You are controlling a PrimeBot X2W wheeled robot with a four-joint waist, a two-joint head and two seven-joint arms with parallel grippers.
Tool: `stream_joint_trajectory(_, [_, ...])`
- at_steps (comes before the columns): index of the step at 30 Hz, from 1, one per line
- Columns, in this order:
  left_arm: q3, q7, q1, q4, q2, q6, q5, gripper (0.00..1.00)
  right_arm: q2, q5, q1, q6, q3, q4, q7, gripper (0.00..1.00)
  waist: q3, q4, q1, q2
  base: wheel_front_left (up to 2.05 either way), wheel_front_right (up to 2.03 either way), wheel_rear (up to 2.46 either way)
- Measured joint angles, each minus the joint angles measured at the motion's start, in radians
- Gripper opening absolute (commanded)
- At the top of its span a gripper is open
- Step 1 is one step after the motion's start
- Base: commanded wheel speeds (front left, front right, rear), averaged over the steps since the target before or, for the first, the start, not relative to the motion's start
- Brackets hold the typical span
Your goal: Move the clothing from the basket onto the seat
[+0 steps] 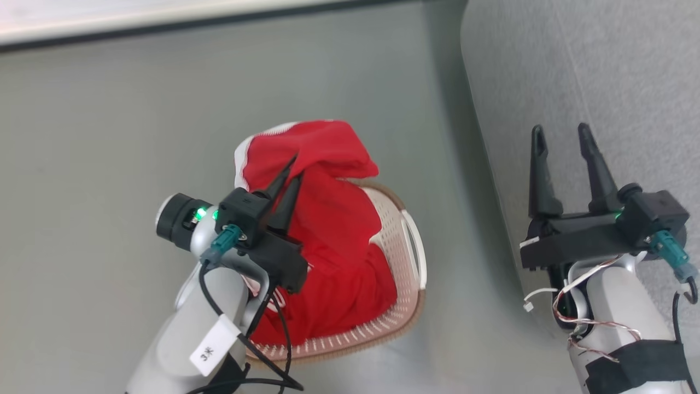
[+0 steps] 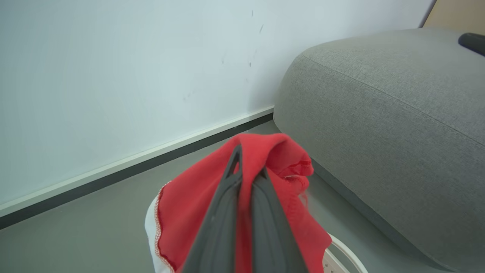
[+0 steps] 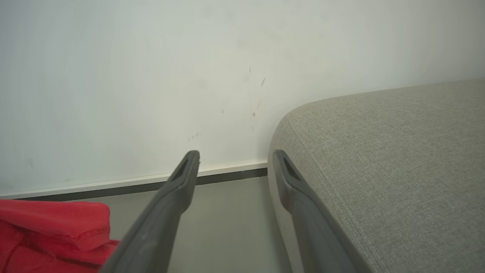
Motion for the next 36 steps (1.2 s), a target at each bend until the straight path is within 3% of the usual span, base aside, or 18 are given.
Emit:
stream_joint_trajectory(19, [0.038,0.0,0.108,-0.059,0.047,-0.009,-0.018,0.0,0.011,-0.001,0.103,0.043,0.08,0.103,0.0,1.0,-0.287,0.048,0.0001,-0.0001,0.0,0.0,0.0])
stream_joint_trajectory(36, [0.023,0.014,0.228,-0.154,0.058,-0.014,-0.045,0.0,0.014,-0.032,0.204,0.101,0.273,0.164,0.0,1.0,-0.505,0.054,0.0,0.0,0.0,0.0,0.0])
